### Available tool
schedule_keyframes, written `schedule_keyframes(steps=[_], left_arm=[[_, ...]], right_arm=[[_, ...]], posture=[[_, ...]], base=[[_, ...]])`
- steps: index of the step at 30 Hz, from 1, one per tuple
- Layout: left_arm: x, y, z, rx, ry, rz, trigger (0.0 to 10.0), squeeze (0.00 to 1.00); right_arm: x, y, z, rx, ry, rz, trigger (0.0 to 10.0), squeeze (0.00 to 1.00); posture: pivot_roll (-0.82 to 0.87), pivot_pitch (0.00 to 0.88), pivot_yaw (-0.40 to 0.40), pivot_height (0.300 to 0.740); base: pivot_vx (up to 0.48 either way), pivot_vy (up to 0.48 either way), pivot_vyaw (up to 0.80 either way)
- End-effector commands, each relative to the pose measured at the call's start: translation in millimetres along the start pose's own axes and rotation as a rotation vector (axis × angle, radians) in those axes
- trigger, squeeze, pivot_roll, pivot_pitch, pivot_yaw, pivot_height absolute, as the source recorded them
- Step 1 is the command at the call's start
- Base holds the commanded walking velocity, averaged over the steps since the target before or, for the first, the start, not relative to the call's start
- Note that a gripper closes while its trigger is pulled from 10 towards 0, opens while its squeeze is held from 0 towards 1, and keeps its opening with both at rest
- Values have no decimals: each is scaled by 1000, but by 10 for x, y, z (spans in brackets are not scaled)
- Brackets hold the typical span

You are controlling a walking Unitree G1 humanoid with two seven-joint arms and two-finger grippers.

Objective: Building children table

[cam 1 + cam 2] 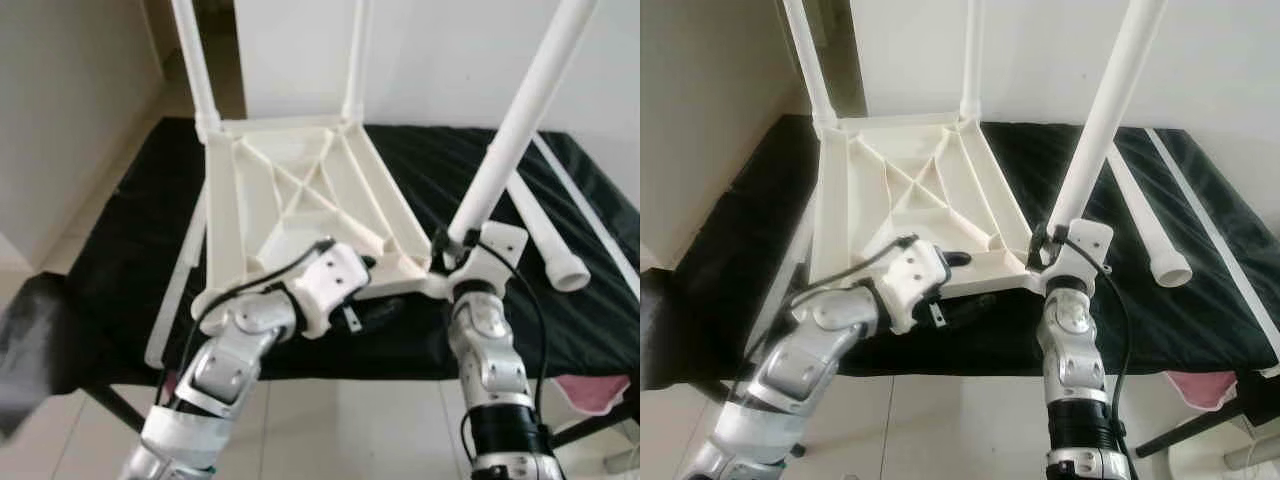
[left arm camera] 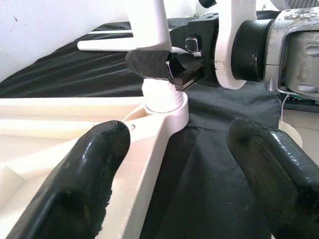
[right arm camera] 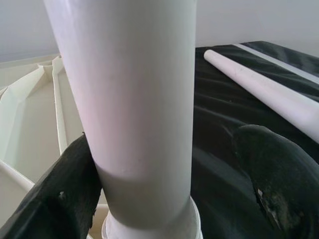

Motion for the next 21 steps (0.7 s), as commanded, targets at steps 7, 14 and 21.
schedule_keyframes(steps=[7, 14, 21], left_arm=[[24, 123, -29, -19, 25, -21, 10000, 0], [2, 273, -214, 59, 1, -101, 10000, 0], [72, 425, -338, 108, -9, -152, 10000, 0]], right_arm=[[15, 135, -142, 51, 11, 46, 10000, 0], [26, 215, -226, 80, 20, 57, 10000, 0], [43, 262, -248, 96, 29, 102, 10000, 0]], posture=[[-18, 16, -14, 740], [-34, 27, -3, 740], [-50, 33, 11, 740]], base=[[0, 0, 0], [0, 0, 0], [0, 0, 0]])
Point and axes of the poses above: a point about 5 cm out from each wrist's last joint towards the gripper, its own y axis pointing back from the gripper into the wrist, its own z axis along the axis of the wrist's last joint, x = y × z, the point moved 3 cm from there along -y, pointing out of the wrist towards the gripper, and after that the axes turned 11 degrees about -y, right-handed, at the moved point
